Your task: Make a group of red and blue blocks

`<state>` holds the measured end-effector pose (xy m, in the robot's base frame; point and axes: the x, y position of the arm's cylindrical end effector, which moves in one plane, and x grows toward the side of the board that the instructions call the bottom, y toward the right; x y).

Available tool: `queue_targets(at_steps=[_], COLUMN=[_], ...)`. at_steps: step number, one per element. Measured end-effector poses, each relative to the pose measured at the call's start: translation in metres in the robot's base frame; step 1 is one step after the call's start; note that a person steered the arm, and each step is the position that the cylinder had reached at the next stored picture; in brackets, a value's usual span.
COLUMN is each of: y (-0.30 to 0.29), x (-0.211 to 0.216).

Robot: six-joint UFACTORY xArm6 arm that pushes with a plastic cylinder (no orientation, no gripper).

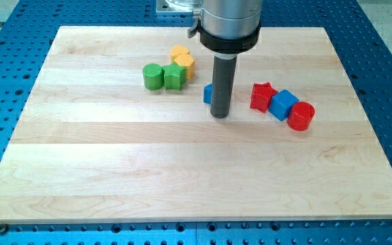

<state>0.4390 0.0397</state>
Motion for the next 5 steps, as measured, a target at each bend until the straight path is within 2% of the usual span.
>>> queue_targets(at_steps=[1,2,5], y=[-0.027,-0.027,0.037], x=[-0.020,-0.044,-0.074])
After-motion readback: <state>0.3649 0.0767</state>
